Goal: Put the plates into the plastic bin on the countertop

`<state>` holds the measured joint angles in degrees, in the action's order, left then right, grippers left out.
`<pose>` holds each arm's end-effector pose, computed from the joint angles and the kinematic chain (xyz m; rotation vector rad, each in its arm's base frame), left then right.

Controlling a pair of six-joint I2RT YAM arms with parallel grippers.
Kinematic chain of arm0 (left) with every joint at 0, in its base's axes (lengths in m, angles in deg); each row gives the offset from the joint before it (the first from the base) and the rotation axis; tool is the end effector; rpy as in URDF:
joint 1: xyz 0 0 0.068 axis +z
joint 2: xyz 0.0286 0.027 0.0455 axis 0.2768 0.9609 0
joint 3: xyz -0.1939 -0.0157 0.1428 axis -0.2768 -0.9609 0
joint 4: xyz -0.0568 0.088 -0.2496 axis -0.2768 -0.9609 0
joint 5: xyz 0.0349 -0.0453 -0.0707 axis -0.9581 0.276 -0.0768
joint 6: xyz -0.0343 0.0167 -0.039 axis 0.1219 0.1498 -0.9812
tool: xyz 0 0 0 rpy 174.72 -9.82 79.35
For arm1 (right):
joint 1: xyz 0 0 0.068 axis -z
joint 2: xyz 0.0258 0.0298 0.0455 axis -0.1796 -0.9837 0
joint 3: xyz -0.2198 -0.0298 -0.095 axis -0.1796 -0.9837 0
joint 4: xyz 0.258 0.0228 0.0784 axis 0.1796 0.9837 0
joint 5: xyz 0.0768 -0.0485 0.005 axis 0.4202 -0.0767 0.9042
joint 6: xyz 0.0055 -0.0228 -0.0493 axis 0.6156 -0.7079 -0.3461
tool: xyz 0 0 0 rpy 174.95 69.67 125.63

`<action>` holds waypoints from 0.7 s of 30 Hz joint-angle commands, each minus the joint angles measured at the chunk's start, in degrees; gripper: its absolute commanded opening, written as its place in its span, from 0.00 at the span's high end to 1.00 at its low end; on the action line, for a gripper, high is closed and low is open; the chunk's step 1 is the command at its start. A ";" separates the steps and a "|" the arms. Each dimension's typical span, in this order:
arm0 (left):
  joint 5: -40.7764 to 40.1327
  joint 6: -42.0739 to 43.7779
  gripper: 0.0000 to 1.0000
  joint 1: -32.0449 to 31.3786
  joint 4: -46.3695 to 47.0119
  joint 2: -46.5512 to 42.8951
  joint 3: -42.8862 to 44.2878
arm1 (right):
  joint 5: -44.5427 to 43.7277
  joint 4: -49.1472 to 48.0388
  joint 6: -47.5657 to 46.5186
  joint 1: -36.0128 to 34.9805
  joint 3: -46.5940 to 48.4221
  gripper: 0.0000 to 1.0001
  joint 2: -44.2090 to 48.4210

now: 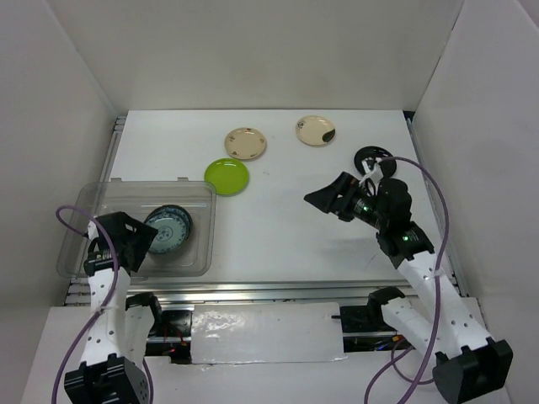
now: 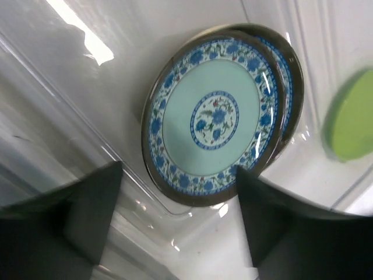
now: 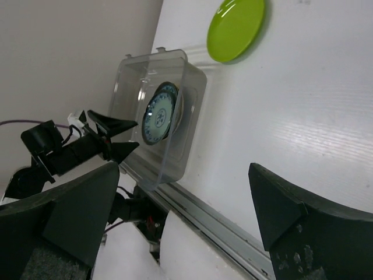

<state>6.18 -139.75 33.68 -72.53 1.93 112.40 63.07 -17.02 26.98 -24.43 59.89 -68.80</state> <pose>0.1697 0.0567 0.1940 -1.4423 1.9315 -0.2132 0.2053 0.0688 0.2830 0.1742 1.9919 1.1242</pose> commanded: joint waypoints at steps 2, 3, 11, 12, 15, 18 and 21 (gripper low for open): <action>2.48 0.27 0.01 -1.69 1.46 -2.17 1.22 | -0.48 -12.17 2.00 -5.75 -1.58 0.00 -11.22; 1.25 -0.16 0.01 -3.52 0.68 -3.13 2.01 | -0.83 -15.14 2.26 -7.26 -0.80 0.00 -14.50; 2.39 7.82 0.01 -13.72 -3.37 -2.01 13.68 | -5.23 -28.77 9.98 -15.27 15.61 0.00 -53.05; 2.04 10.53 0.01 -14.61 -5.72 -1.30 15.10 | -6.01 -29.14 10.96 -15.62 17.56 0.01 -55.90; 3.53 13.44 0.01 -16.98 -6.88 -0.32 18.27 | -8.04 -29.58 13.95 -15.88 24.85 0.02 -65.31; 7.39 15.12 0.01 -20.59 -6.62 -2.60 20.20 | -8.66 -28.27 17.90 -15.62 31.36 0.03 -72.52; 8.18 16.79 0.01 -20.94 -7.24 -4.37 21.87 | -10.41 -22.31 20.02 -16.06 40.05 0.05 -78.58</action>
<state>12.00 -127.09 13.20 -78.59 -0.37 131.24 55.81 -40.56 43.33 -40.10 92.65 -143.94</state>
